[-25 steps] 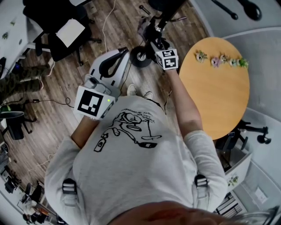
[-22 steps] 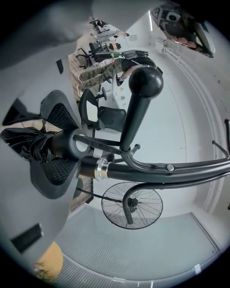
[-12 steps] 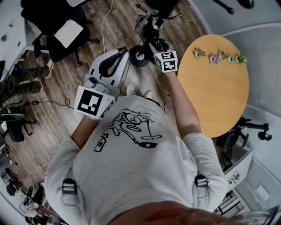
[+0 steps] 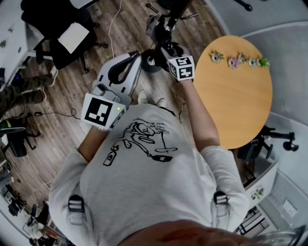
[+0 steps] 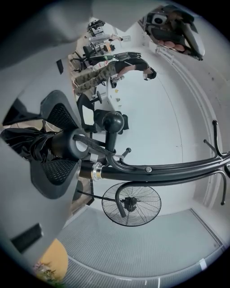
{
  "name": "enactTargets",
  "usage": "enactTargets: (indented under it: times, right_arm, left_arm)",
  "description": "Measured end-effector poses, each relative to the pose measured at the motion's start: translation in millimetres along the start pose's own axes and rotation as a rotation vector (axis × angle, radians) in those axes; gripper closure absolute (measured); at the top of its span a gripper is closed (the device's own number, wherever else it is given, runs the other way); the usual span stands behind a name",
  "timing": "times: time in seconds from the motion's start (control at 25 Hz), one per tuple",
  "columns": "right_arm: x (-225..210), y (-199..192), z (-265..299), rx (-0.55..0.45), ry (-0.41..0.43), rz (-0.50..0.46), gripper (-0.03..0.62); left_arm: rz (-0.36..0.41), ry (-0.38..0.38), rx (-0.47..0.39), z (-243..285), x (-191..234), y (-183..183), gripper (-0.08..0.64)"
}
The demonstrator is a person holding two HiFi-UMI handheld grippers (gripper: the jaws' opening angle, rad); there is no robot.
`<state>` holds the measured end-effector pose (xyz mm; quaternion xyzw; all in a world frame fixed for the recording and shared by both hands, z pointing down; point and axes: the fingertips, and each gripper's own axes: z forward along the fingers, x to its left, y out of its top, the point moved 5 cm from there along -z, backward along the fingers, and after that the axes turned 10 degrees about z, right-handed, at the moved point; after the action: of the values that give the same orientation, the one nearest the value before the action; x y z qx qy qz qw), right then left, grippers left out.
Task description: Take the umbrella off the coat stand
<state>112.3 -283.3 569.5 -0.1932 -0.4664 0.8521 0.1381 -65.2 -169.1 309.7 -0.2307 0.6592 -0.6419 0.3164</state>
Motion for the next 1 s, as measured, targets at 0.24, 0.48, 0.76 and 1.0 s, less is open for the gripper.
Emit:
enactTargets:
  times: [0.24, 0.48, 0.76, 1.0]
  right_arm:
    - [10.1, 7.0, -8.2, -0.011, 0.023, 0.001, 0.379]
    - [14.8, 9.4, -16.0, -0.022, 0.04, 0.023, 0.379]
    - [22.9, 6.6, -23.1, -0.016, 0.057, 0.021, 0.379]
    - [27.2, 4.9, -31.7, -0.023, 0.068, 0.05, 0.379]
  left_arm:
    - [-0.022, -0.004, 0.012, 0.4, -2.9, -2.5, 0.551]
    - [-0.019, -0.004, 0.008, 0.6, -2.6, -1.9, 0.551]
    - [-0.015, -0.01, 0.007, 0.7, -1.8, -4.2, 0.551]
    - [-0.01, -0.014, 0.004, 0.8, -1.8, -4.2, 0.551]
